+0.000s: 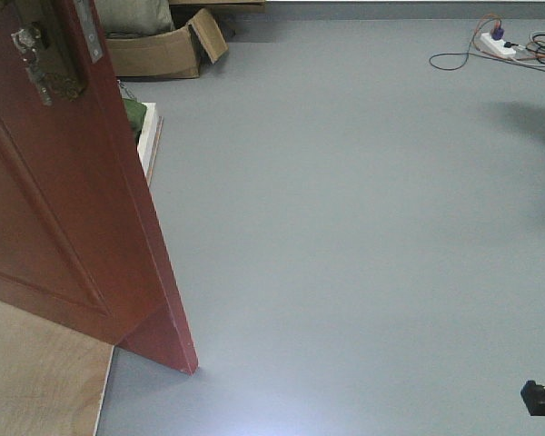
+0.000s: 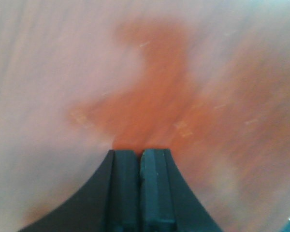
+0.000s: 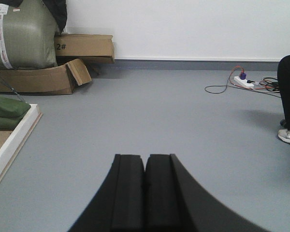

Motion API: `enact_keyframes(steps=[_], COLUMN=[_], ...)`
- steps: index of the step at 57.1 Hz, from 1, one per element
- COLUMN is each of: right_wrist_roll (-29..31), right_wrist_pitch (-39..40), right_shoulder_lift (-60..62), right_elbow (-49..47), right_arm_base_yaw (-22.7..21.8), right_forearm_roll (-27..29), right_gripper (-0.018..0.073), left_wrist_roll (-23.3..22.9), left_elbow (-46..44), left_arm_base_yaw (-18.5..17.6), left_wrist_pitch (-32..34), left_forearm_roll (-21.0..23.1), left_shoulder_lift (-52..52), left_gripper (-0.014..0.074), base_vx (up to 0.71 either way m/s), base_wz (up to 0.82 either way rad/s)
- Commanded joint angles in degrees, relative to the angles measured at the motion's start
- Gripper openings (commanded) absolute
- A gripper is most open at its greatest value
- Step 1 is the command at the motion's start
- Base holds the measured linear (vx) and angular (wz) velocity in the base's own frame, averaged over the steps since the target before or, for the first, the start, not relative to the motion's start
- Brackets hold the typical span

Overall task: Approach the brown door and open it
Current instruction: 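Keep pushing the door panel with the left gripper to widen opening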

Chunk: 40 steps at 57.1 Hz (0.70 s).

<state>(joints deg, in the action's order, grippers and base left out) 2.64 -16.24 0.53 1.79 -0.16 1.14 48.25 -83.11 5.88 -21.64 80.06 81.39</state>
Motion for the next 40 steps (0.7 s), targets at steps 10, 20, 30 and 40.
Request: enact_keyframes(steps=[10,20,30,40], right_wrist_roll=[0.31,0.31,0.31,0.31], right_wrist_pitch=[4.73,4.73,4.73,4.73], right_shoulder_lift=[0.83,0.83,0.83,0.83], right_elbow=[0.29,0.29,0.29,0.29], right_arm_base_yaw=[-0.10,-0.10,-0.10,-0.10], right_forearm_roll=[-0.35,-0.35,-0.35,-0.35], right_gripper=[0.0000,0.0000,0.0000,0.0000], left_wrist_roll=[-0.02,-0.02,-0.02,-0.02], left_elbow=[-2.09,-2.09,-2.09,-2.09], left_arm_base_yaw=[-0.29,-0.29,-0.29,-0.29], left_wrist_pitch=[1.07,1.07,1.07,1.07], left_forearm_roll=[1.91,1.91,1.91,1.91], left_shoulder_lift=[-1.74,-1.74,-1.74,-1.74], left_gripper=[-0.0003,-0.0003,-0.0003,-0.0003], base_vx=[0.11,0.14,0.16,0.18], base_wz=[0.01,0.02,0.03,0.01])
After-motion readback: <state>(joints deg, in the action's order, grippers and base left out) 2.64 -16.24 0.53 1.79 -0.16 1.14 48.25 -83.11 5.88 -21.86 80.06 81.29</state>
